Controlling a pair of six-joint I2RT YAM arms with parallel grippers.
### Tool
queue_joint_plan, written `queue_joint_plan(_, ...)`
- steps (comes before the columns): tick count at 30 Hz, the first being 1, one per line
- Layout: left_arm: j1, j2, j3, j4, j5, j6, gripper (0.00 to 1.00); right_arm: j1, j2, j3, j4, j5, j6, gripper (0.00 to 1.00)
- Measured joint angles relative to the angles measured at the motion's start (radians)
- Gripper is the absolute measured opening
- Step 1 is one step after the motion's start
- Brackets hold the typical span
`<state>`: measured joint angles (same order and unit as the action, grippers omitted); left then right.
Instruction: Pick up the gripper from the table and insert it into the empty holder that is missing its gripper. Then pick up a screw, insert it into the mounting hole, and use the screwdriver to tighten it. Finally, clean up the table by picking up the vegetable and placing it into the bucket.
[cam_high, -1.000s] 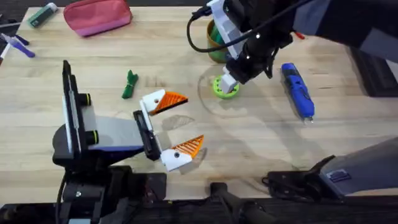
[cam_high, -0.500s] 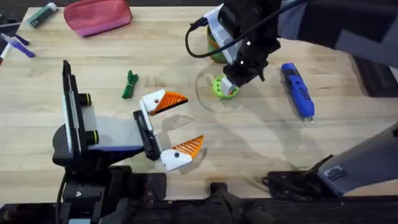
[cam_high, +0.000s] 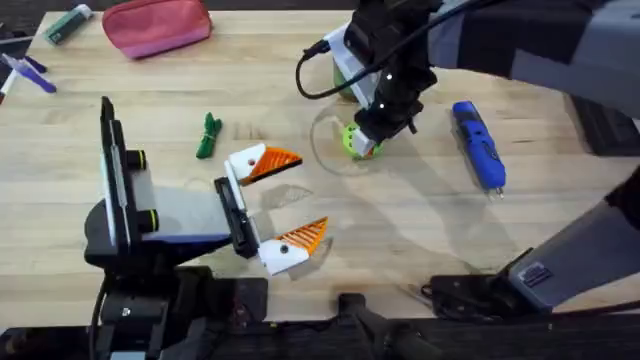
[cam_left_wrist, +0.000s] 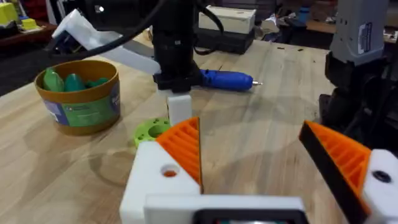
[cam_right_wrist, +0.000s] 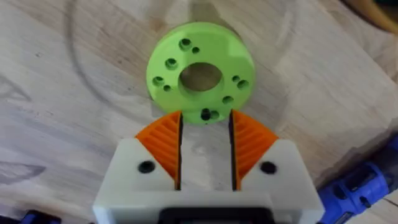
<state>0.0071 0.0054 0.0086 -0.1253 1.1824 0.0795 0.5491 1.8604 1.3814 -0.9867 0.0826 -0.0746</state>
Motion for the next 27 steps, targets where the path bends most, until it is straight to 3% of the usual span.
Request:
queue_joint_plan(6, 0.000, 0.000, 0.000, 0.000, 0.000, 0.000, 0.986, 0.000, 0.001, -0.001, 0.004, 0.000, 0.000, 0.340)
queue_joint_plan(27, 0.000, 0.000, 0.000, 0.000, 0.000, 0.000, 0.986, 0.000, 0.003, -0.001, 0.022, 0.000, 0.000, 0.259)
